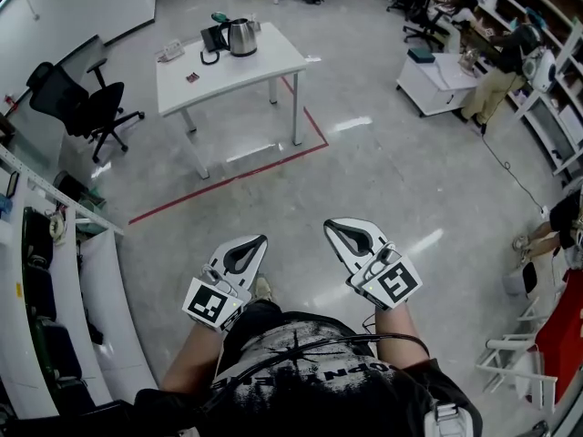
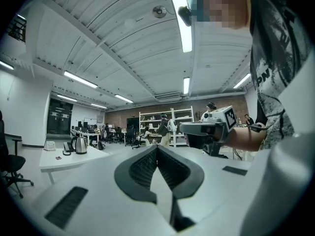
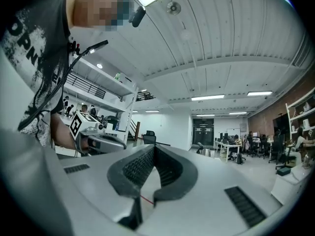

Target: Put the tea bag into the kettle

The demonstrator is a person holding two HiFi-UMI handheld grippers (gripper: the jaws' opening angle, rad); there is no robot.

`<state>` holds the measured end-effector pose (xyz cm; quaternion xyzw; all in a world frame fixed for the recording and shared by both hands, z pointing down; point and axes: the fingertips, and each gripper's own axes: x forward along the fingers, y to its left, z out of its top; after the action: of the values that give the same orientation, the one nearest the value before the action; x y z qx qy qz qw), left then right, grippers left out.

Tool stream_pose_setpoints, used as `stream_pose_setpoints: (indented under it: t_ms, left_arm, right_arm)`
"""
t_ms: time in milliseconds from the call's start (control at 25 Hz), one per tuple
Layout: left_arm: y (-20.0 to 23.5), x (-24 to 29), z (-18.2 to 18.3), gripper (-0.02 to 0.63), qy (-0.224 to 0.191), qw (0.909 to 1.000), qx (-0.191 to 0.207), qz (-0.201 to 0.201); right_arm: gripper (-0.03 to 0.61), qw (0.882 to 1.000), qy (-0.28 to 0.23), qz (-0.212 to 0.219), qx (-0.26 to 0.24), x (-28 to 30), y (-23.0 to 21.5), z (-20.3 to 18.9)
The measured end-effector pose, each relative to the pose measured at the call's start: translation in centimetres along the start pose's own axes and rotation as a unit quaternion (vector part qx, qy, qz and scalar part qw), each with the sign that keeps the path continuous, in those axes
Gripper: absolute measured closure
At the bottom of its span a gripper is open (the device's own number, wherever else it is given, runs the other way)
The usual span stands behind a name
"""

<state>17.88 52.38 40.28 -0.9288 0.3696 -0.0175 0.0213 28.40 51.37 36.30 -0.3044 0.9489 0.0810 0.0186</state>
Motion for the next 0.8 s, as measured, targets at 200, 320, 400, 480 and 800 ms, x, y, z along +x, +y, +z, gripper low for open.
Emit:
stream_pose_setpoints:
  t_ms: [200, 320, 400, 480, 800]
  left_arm:
    - [4.0, 1.6, 0.6, 0.603, -0.003, 0.9999, 0.001, -0.012]
    - [6.8, 2.3, 1.0, 0.603, -0.006, 0.9998, -0.003, -0.017]
    - [8.7, 2.6, 1.0, 0.603, -0.006, 0.9998, -0.008, -0.02]
    - [10.5, 2.9, 1.2, 0.603, -0.005, 0.9997, -0.005, -0.025]
    - [18.1, 2.7, 0.5, 0.603, -0.002, 0.9995, 0.007, -0.031]
  right_arm:
    - [0.569, 1.0, 0.013, -0.002, -0.004, 3.9, -2.3, -0.8]
    - [0.569, 1.0, 0.016, 0.0, -0.004, 6.5, -3.3, -1.1]
    - [0.568, 1.0, 0.019, -0.002, -0.004, 8.2, -3.9, -1.4]
    - [0.569, 1.0, 0.021, -0.004, -0.004, 10.0, -4.7, -1.6]
    - [0.568, 1.0, 0.025, -0.007, -0.005, 17.8, -6.2, -2.8]
